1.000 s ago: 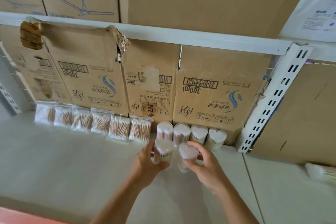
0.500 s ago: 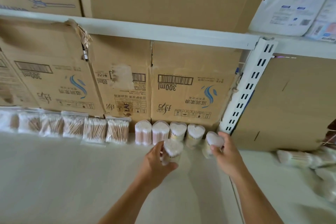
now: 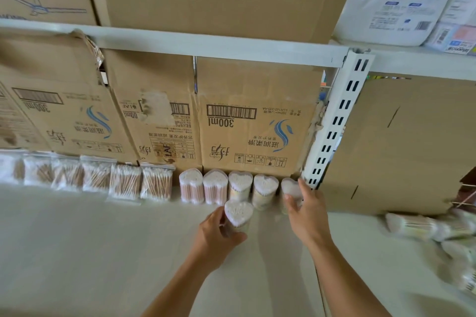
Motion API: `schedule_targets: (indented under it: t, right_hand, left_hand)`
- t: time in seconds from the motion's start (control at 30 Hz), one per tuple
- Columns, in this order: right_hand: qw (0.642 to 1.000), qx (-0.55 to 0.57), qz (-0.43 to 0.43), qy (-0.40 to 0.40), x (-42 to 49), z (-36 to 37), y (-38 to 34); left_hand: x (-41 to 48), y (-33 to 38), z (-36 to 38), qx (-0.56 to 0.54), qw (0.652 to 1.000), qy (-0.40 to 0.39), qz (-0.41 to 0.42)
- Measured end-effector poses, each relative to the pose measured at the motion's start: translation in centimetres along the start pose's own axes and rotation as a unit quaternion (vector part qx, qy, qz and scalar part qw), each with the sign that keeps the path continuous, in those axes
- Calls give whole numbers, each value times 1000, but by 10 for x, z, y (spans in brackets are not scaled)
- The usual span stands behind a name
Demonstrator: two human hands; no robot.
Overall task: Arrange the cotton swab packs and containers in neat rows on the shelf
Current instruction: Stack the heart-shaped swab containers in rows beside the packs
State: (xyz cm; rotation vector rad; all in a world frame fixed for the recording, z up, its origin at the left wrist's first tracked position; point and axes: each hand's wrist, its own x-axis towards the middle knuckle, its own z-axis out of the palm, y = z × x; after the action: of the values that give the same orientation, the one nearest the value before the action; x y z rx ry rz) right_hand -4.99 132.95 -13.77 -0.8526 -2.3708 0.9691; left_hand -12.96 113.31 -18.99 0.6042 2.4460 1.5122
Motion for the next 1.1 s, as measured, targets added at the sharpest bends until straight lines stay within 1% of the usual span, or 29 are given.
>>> schedule_targets:
  t: [0.27, 0.37, 0.47, 0.5, 0.53, 0.6, 0.63, 0.67, 0.7, 0.77, 0.87, 0.93, 1.1]
  right_hand:
    - [998, -24, -58, -2, 4, 5, 8]
    - [999, -18, -43, -2, 1, 4, 6]
    - [999, 0, -11, 39, -11, 1, 1]
    - [999, 5, -15, 32, -17, 1, -2]
    - [1000, 16, -24, 1, -23, 2, -5]
    - [992, 44, -42, -108, -35, 8, -15]
    - [985, 51, -57, -152, -42, 12, -21]
    - [980, 56, -75, -177, -48, 16, -28]
    - [976, 65, -90, -185, -53, 21, -33]
    - [975, 83, -104, -177, -59, 31, -43]
    - [978, 88, -107, -155, -59, 46, -54]
    - [976, 93, -113, -160, -58, 58, -65]
    - [973, 92, -126, -171, -58, 85, -93]
  left_hand:
    - [1, 5, 2, 14, 1000, 12, -9]
    - [2, 5, 3, 1, 999, 23, -22]
    - [3, 4, 4, 2, 999, 26, -23]
    - [3, 4, 4, 6, 999, 24, -20]
    - [3, 5, 4, 8, 1000, 23, -16]
    - [2, 7, 4, 4, 1000, 27, -8]
    - [2, 7, 4, 3, 1000, 28, -5]
    - [2, 8, 3, 6, 1000, 30, -2]
    - [1, 7, 1, 12, 999, 33, 1]
    - [0, 5, -7, 25, 999, 44, 4]
    - [-5, 0, -27, 14, 999, 37, 4]
    - [-7, -4, -43, 7, 999, 39, 0]
    - [-1, -18, -74, -14, 995, 99, -29]
